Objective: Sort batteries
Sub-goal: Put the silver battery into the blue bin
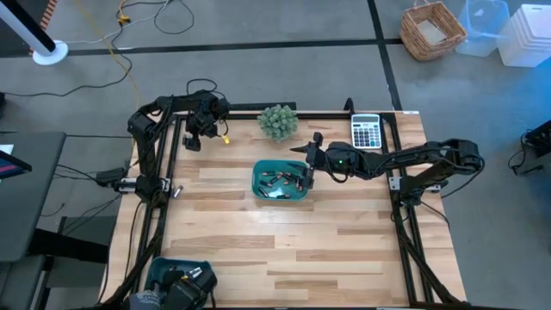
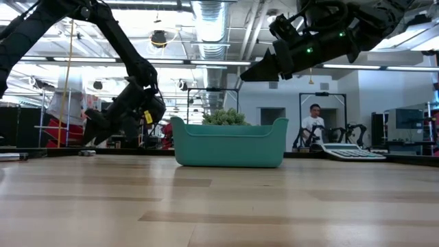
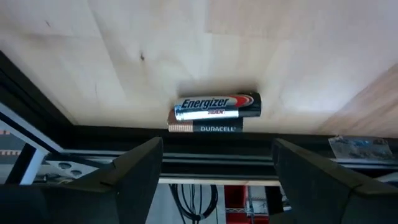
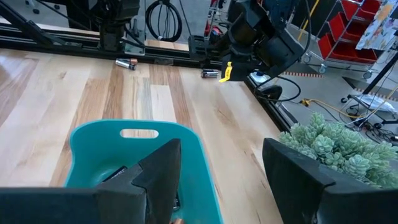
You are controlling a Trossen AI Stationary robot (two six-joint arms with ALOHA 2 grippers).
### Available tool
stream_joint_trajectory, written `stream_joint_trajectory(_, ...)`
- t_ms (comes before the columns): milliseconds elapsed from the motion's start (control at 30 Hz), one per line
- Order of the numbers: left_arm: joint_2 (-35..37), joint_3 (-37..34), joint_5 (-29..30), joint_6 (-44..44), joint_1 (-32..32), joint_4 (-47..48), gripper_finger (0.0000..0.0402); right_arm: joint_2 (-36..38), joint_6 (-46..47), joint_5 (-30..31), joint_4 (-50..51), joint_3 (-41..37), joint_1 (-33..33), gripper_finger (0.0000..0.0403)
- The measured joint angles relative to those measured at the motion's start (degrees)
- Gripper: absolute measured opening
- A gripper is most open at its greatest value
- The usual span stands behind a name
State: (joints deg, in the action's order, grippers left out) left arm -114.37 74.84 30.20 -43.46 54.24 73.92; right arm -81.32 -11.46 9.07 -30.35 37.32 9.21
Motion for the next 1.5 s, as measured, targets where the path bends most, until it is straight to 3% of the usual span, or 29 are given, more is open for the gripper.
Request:
stream_joint_trajectory(200, 0.0, 2.3, -0.1, 0.0, -0.2, 2.9, 0.0291, 0.0, 0.0, 0.0, 0.0, 0.0, 0.0, 0.0240)
stream_joint_trajectory(400, 0.0, 3.8, -3.7, 0.1, 1.1, 2.9, 0.0289, 0.0, 0.0, 0.0, 0.1, 0.0, 0.2, 0.0240)
stream_joint_trajectory(500, 0.0, 3.8, -6.0, 5.5, 1.6, 3.5, 0.0288, 0.0, 0.3, 0.0, 0.2, 0.0, 0.3, 0.0240)
stream_joint_trajectory(633, 0.0, 3.8, -16.5, 12.9, 2.5, 6.0, 0.0288, 0.0, 0.3, 0.0, 0.2, 0.0, 0.3, 0.0240)
stream_joint_trajectory(1033, 0.0, 3.8, -18.4, 27.8, 4.0, 0.8, 0.0288, 0.0, 0.5, 0.0, 0.3, 0.0, 0.3, 0.0240)
stream_joint_trajectory(1167, 0.0, 3.8, -24.9, 33.8, 6.5, -0.3, 0.0288, 0.0, 0.5, 0.0, 0.4, 0.0, 0.3, 0.0240)
stream_joint_trajectory(1500, 0.0, 9.8, -27.4, 35.5, 8.0, 8.2, 0.0288, 0.0, 0.0, 0.0, 1.1, 0.0, 0.3, 0.0240)
